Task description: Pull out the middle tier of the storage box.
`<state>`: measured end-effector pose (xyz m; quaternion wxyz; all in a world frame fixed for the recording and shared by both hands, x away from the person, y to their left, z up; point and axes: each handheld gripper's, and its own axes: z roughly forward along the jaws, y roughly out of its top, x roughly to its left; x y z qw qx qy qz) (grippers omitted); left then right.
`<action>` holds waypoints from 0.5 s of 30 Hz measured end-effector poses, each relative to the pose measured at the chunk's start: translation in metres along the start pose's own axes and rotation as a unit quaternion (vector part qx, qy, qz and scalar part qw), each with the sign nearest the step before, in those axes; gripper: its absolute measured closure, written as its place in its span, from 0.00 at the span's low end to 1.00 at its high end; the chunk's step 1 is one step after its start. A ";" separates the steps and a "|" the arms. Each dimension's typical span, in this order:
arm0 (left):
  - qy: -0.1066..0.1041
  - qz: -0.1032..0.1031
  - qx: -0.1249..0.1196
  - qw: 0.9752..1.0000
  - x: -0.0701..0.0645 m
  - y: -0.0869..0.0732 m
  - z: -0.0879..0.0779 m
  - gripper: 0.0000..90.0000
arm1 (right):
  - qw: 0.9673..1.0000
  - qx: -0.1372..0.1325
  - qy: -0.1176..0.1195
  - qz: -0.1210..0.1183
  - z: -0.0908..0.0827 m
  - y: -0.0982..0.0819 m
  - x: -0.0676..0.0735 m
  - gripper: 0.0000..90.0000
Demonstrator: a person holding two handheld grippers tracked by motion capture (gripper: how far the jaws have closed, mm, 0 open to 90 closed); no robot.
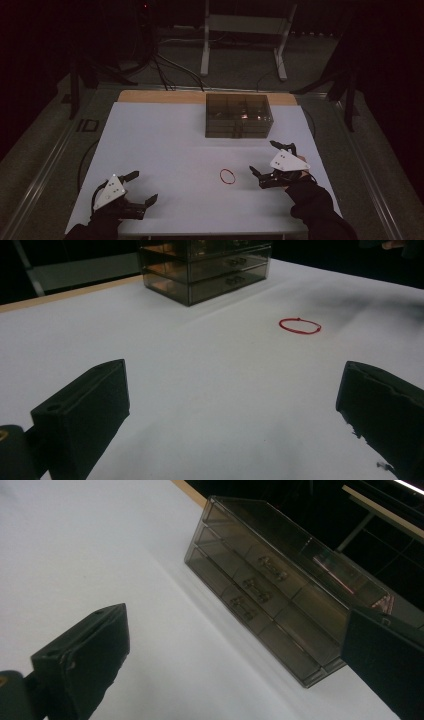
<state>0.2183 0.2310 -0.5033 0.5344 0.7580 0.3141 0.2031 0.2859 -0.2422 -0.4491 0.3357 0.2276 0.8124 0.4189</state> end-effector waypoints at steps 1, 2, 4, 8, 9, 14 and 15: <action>0.000 0.000 -0.001 1.000 0.000 0.000 0.000 0.02 | 1.000 0.003 0.000 -0.004 0.003 0.001 -0.001 0.00; 0.000 0.000 -0.001 1.000 0.000 0.000 0.000 0.02 | 1.000 0.003 0.000 -0.004 0.003 0.001 -0.001 0.00; 0.000 0.000 -0.001 1.000 0.000 0.000 0.000 0.02 | 1.000 0.005 0.000 -0.005 0.006 0.001 -0.002 0.00; 0.000 0.000 -0.001 1.000 0.000 0.000 0.000 0.02 | 1.000 0.012 -0.002 -0.012 0.010 0.002 -0.004 0.00; 0.000 0.000 -0.001 1.000 0.000 0.000 0.000 0.02 | 1.000 0.016 -0.005 -0.020 0.012 0.003 -0.005 0.00; 0.001 0.000 0.000 1.000 0.000 0.000 0.000 0.02 | 0.999 0.021 -0.010 -0.030 0.015 0.004 -0.006 0.00; 0.000 0.001 0.001 1.000 0.000 0.000 0.000 0.02 | 0.999 0.024 -0.013 -0.033 0.017 0.004 -0.007 0.00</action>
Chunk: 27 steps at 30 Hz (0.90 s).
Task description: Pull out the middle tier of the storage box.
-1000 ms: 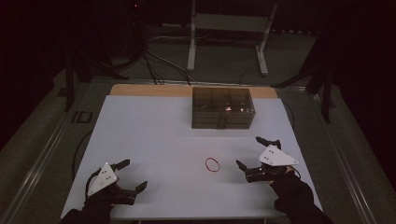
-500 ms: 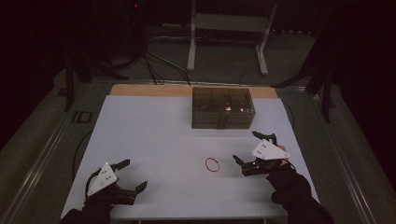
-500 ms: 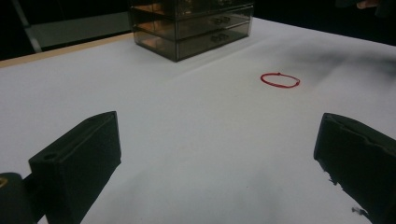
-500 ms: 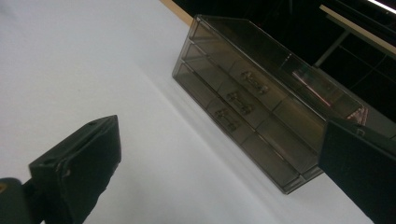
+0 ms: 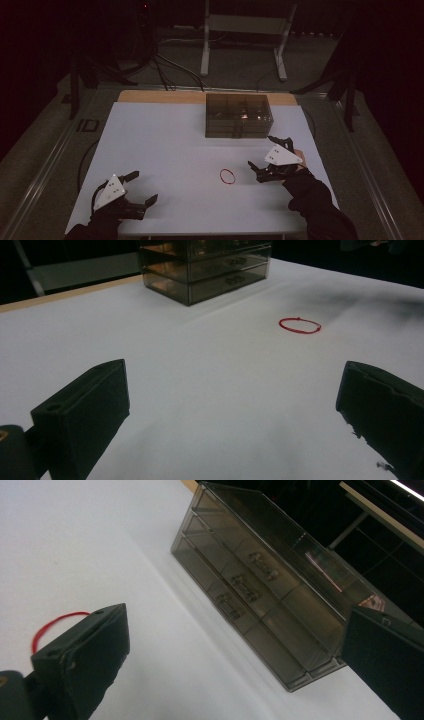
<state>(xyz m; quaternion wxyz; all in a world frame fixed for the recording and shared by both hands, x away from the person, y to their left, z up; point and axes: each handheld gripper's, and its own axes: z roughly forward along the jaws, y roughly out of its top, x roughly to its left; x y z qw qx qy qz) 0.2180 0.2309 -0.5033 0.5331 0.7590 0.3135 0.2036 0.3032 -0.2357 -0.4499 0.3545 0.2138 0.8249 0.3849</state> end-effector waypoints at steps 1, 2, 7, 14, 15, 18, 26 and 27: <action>0.000 0.000 0.000 1.000 0.000 0.000 0.000 0.02 | 1.000 0.000 0.000 0.000 0.000 0.000 0.000 0.00; 0.000 -0.001 -0.001 1.000 0.000 0.000 0.000 0.02 | 1.000 0.003 -0.004 -0.005 0.002 0.000 -0.001 0.00; -0.001 -0.001 0.000 1.000 0.000 0.000 0.000 0.02 | 1.000 0.012 -0.012 -0.018 0.005 0.001 -0.003 0.00; 0.000 0.001 0.000 1.000 0.000 0.000 0.000 0.02 | 0.998 0.030 -0.023 -0.041 0.014 0.003 -0.003 0.00; 0.000 0.001 0.000 1.000 0.000 0.000 0.000 0.02 | 0.998 0.030 -0.023 -0.041 0.014 0.003 -0.003 0.00; -0.001 0.002 0.001 1.000 0.000 0.000 0.000 0.02 | 0.998 0.037 -0.028 -0.053 0.017 0.005 -0.002 0.00; -0.001 0.002 0.001 1.000 0.000 0.000 0.000 0.02 | 0.996 0.050 -0.034 -0.070 0.025 0.006 -0.001 0.00; -0.001 0.002 0.001 1.000 0.000 0.000 0.000 0.02 | 0.996 0.050 -0.034 -0.070 0.025 0.006 -0.001 0.00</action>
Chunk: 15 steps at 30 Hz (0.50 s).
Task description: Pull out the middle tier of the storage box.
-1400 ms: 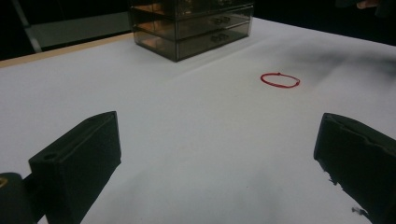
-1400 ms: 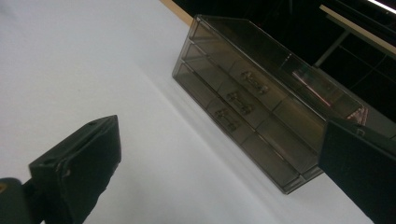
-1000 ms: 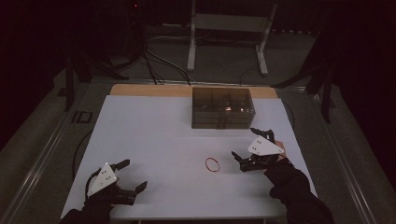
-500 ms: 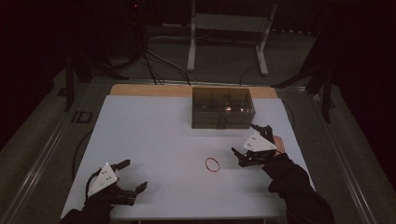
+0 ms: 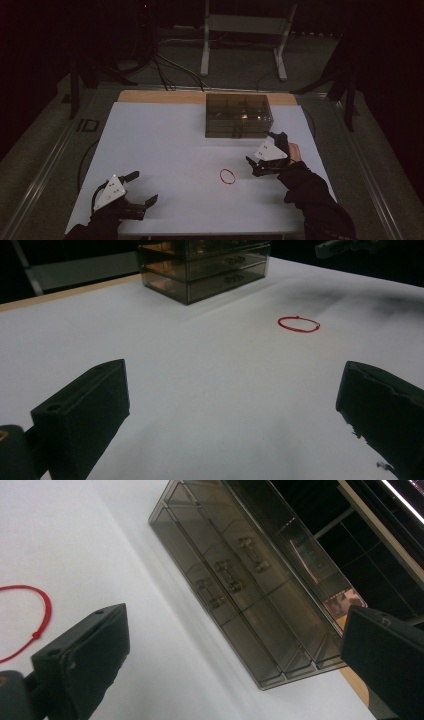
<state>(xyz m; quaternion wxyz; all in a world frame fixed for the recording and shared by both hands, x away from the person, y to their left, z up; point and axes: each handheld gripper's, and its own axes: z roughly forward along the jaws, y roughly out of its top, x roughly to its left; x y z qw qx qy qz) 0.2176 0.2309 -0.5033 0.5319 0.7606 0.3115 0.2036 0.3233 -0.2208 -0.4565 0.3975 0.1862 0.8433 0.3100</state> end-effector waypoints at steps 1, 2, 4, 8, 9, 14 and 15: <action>0.000 0.000 0.000 1.000 0.000 0.000 0.000 0.02 | 1.000 0.003 -0.001 -0.005 0.002 0.000 0.000 0.00; 0.000 0.000 0.000 1.000 0.000 0.000 0.000 0.02 | 1.000 0.004 -0.002 -0.007 0.002 0.001 0.001 0.00; 0.000 -0.001 -0.001 1.000 0.000 0.000 0.000 0.02 | 1.000 0.006 -0.003 -0.009 0.003 0.001 0.001 0.00; 0.000 -0.001 -0.001 1.000 0.000 0.000 0.000 0.02 | 1.000 0.014 -0.008 -0.024 0.007 0.001 0.003 0.00; 0.000 -0.002 -0.002 1.000 0.000 0.000 0.000 0.02 | 0.999 0.019 -0.011 -0.032 0.009 0.002 0.005 0.00; 0.000 -0.003 -0.003 1.000 0.000 0.000 0.000 0.02 | 0.998 0.033 -0.015 -0.048 0.013 0.002 0.009 0.00; 0.000 -0.003 -0.003 1.000 0.000 0.000 0.000 0.02 | 0.998 0.040 -0.018 -0.054 0.016 0.002 0.011 0.00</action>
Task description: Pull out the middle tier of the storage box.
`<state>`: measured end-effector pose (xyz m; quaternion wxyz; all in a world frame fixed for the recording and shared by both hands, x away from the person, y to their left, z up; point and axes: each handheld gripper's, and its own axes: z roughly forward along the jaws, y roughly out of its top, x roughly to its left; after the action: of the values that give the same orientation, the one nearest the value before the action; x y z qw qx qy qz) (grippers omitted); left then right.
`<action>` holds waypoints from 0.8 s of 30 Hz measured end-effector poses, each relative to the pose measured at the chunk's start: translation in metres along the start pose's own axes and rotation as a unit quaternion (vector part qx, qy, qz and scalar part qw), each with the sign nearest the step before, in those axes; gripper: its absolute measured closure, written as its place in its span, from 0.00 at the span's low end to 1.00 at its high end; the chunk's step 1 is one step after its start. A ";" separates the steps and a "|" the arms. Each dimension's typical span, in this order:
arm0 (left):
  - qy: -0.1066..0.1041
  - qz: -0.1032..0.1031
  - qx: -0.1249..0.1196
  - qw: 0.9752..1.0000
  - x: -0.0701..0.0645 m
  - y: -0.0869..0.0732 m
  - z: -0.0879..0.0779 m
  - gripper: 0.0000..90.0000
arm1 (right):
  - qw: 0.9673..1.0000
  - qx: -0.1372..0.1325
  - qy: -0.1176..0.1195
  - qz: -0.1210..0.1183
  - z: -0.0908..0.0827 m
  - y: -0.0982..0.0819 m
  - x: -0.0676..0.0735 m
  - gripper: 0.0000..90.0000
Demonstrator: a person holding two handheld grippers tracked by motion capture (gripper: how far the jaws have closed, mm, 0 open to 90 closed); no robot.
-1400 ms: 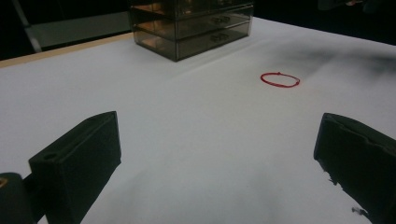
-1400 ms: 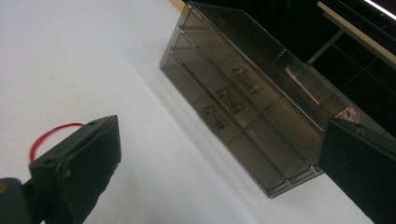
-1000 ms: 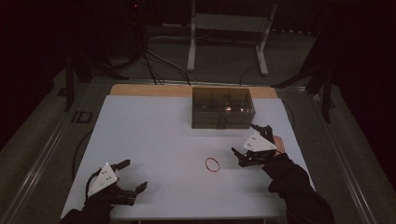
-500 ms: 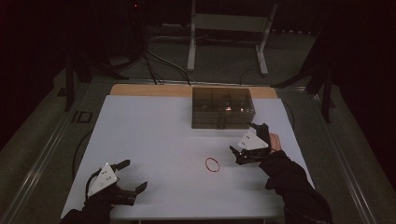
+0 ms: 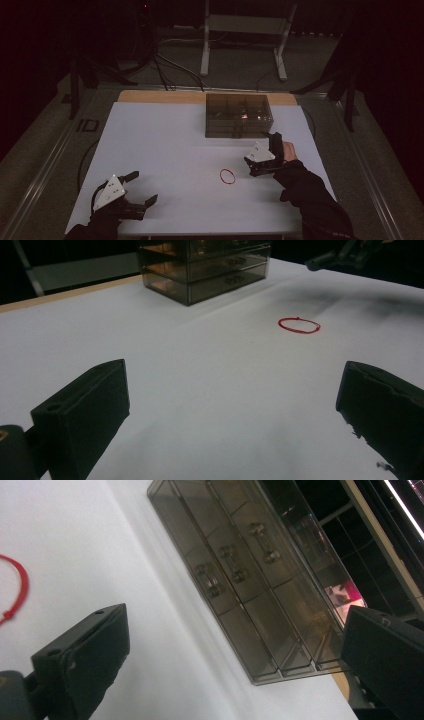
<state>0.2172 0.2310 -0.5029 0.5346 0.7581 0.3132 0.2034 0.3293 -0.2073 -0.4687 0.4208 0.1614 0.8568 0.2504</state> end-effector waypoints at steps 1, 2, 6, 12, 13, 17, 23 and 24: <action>-0.001 0.002 0.001 1.000 0.000 0.000 0.000 0.02 | 1.000 0.000 0.000 0.000 0.000 0.000 0.000 0.00; 0.000 0.001 0.001 1.000 0.000 0.000 0.000 0.02 | 1.000 0.006 -0.002 -0.010 0.002 0.000 0.002 0.00; -0.001 0.000 -0.002 1.000 0.000 0.000 -0.001 0.02 | 0.999 0.020 -0.012 -0.028 0.007 0.002 0.006 0.00; -0.002 0.000 -0.001 1.000 0.000 0.000 -0.001 0.02 | 0.996 0.046 -0.042 -0.058 0.016 0.004 0.012 0.06; -0.002 0.000 -0.001 1.000 0.000 0.000 -0.001 0.02 | 0.996 0.046 -0.042 -0.058 0.016 0.004 0.012 0.06; -0.002 -0.001 -0.002 1.000 0.000 0.000 -0.001 0.02 | 0.993 0.063 -0.054 -0.078 0.022 0.006 0.017 0.06; -0.002 -0.001 -0.002 1.000 0.000 0.000 -0.001 0.02 | 0.986 0.087 -0.092 -0.112 0.030 0.010 0.025 0.13; -0.002 -0.001 -0.002 1.000 0.000 0.000 -0.001 0.02 | 0.985 0.089 -0.095 -0.115 0.030 0.010 0.025 0.15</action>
<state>0.2168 0.2319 -0.5028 0.5365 0.7574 0.3125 0.2020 0.3396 -0.1778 -0.4948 0.5104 0.1220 0.8446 0.1061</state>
